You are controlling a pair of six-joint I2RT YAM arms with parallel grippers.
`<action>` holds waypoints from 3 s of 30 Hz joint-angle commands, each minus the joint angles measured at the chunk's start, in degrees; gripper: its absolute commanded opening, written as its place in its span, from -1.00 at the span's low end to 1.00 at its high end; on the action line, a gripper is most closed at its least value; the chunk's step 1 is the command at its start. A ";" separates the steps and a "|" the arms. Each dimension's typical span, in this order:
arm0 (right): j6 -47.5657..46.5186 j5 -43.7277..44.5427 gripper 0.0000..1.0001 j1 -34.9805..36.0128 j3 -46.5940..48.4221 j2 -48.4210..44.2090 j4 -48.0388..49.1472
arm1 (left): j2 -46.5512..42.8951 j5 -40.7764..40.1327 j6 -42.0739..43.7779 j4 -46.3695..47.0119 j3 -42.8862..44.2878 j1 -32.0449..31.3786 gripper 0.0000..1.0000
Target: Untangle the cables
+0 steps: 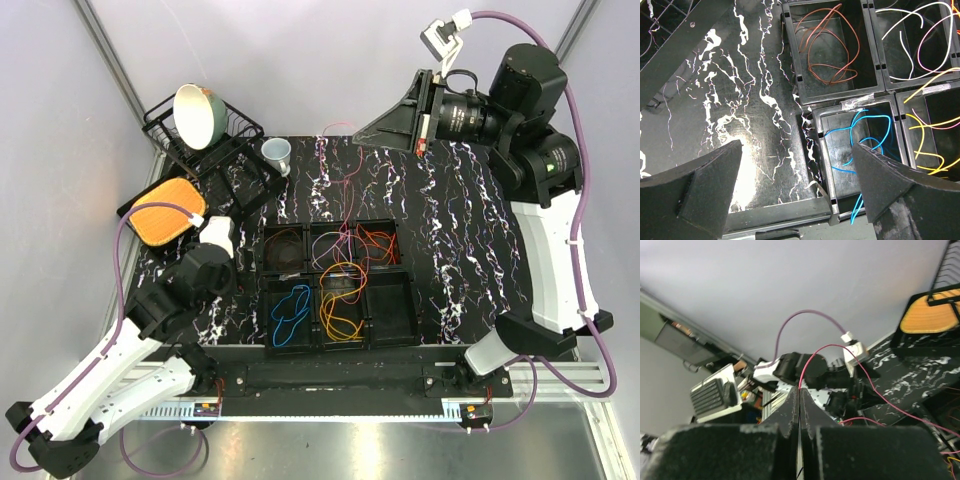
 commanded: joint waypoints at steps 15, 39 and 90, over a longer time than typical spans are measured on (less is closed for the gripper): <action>3.55 -7.91 -1.00 5.92 -1.31 -5.72 8.75 | 0.00 -0.83 0.18 2.52 0.20 0.10 0.87; -5.43 10.74 -1.00 5.92 -58.28 -17.77 15.35 | 0.17 -0.56 0.18 2.61 0.11 0.02 0.86; -14.14 63.30 0.91 10.05 -61.20 -23.57 -6.12 | 2.72 -1.26 0.44 2.61 0.20 0.28 0.87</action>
